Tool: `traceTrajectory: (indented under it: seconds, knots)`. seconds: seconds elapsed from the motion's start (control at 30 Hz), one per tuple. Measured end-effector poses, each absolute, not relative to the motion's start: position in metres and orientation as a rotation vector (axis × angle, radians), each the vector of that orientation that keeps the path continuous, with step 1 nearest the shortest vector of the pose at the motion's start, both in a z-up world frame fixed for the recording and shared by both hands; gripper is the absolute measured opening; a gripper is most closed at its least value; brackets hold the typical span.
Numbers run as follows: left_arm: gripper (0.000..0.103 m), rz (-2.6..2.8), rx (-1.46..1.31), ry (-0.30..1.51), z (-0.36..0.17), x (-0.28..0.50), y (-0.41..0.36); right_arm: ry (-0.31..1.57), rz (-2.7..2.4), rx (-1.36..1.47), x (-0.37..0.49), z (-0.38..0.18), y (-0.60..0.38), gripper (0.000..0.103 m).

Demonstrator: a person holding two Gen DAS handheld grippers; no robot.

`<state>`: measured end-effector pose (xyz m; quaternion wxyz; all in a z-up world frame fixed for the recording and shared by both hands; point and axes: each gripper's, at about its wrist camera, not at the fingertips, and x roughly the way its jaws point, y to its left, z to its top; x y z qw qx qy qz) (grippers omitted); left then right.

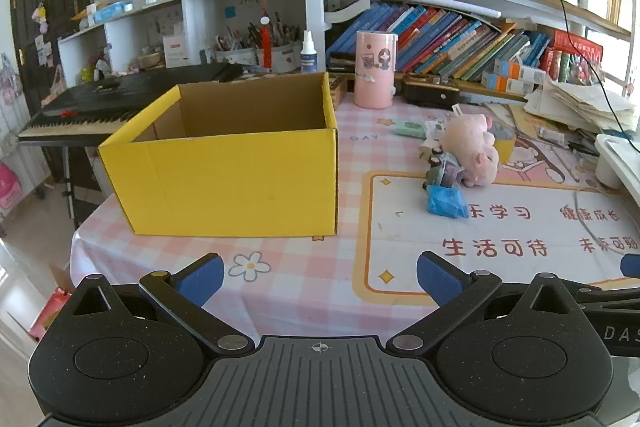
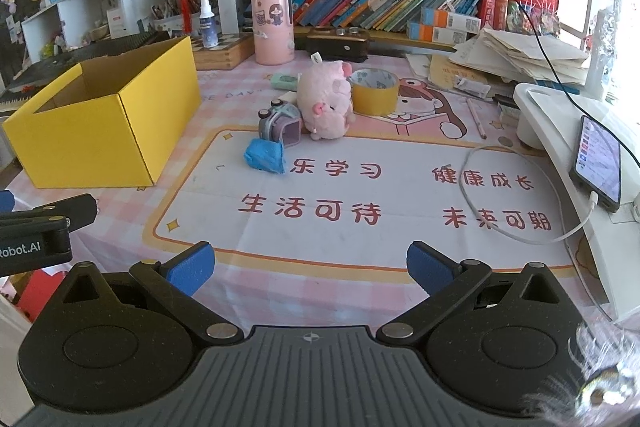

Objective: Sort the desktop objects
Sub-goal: 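Move both tools toward the pink plush pig and blue bag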

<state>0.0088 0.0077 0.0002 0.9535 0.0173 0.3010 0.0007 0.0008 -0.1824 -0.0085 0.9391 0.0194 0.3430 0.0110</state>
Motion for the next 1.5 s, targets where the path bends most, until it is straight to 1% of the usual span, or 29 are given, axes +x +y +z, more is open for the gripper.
traceTrajectory:
  seconds: [0.43,1.0,1.5]
  knots:
    - [0.103,-0.001,0.031,0.613,-0.001,0.007,0.010,0.693,0.027,0.029,-0.001,-0.008,-0.180,0.103]
    - [0.103,0.003,0.044,0.599,0.003,0.005,0.008,0.630,0.032,0.012,-0.005,-0.002,-0.178,0.103]
    - [0.103,-0.022,0.037,0.573,0.007,0.001,0.007,0.634,0.061,0.055,-0.009,-0.002,-0.181,0.103]
